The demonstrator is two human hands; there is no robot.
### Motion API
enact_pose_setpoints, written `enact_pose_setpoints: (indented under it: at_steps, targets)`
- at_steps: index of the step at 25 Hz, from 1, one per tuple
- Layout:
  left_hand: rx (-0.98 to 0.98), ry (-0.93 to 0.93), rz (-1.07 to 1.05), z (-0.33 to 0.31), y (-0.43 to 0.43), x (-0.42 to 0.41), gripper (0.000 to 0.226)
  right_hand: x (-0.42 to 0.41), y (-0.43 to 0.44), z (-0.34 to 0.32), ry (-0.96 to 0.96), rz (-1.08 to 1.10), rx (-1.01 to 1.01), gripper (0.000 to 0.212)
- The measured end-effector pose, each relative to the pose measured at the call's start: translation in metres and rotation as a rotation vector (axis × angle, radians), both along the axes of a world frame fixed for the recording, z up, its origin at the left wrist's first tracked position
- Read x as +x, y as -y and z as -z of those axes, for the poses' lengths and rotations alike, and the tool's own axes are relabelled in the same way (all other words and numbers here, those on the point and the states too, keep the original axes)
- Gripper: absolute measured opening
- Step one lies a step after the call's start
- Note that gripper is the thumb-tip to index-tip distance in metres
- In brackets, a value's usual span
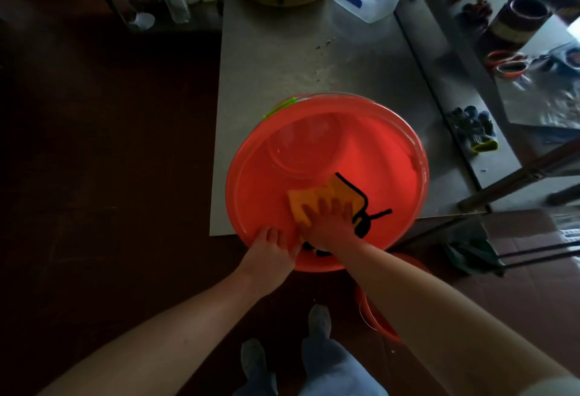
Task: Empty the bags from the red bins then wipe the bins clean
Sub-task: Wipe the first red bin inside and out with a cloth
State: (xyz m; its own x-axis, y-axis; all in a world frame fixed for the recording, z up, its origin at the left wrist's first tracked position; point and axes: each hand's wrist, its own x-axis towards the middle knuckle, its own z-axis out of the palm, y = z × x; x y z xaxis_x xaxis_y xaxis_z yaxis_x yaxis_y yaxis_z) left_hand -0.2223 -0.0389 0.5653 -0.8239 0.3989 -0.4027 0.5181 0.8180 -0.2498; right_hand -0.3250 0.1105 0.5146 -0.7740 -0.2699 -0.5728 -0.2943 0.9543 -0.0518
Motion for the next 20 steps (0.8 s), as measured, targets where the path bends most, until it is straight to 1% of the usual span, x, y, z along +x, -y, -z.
enact_pose_setpoints:
  at_steps: [1, 4, 5, 7, 10, 12, 14, 16, 17, 18, 20]
  targets:
    - [0.003, -0.013, -0.003, 0.002, 0.0, 0.002, 0.056, -0.003, -0.007, 0.0, -0.046, -0.034, -0.004, 0.066]
    - [0.037, -0.066, -0.034, 0.007, 0.0, 0.008, 0.059, -0.022, -0.041, -0.001, -0.276, -0.137, 0.009, 0.061]
    - [0.041, -0.072, -0.04, 0.006, -0.002, 0.01, 0.059, -0.032, -0.051, -0.003, -0.321, -0.163, 0.036, 0.06]
    - [0.023, -0.074, -0.027, -0.001, -0.006, 0.011, 0.058, -0.05, -0.064, -0.008, -0.339, -0.199, 0.105, 0.055]
    - [0.015, -0.084, -0.007, -0.011, -0.008, 0.009, 0.057, -0.05, -0.065, -0.01, -0.323, -0.166, 0.162, 0.055]
    - [0.0, -0.073, -0.007, -0.012, -0.007, 0.009, 0.056, -0.032, -0.055, -0.006, -0.266, -0.121, 0.15, 0.062]
    - [-0.004, -0.094, 0.035, -0.005, -0.004, 0.012, 0.055, -0.012, -0.032, -0.001, -0.112, -0.04, 0.087, 0.068]
    - [-0.12, -0.007, 0.039, -0.003, -0.001, 0.011, 0.056, -0.001, -0.006, 0.0, 0.062, 0.045, 0.011, 0.07]
    - [-0.116, 0.018, 0.049, -0.003, 0.001, 0.01, 0.056, 0.002, 0.001, 0.001, 0.115, 0.063, -0.026, 0.07]
    - [-0.084, 0.015, 0.058, -0.001, 0.002, 0.01, 0.056, 0.006, 0.004, 0.002, 0.134, 0.061, -0.049, 0.069]
    - [-0.085, -0.028, 0.069, 0.006, 0.007, 0.012, 0.055, 0.01, -0.008, 0.002, 0.084, 0.025, -0.036, 0.068]
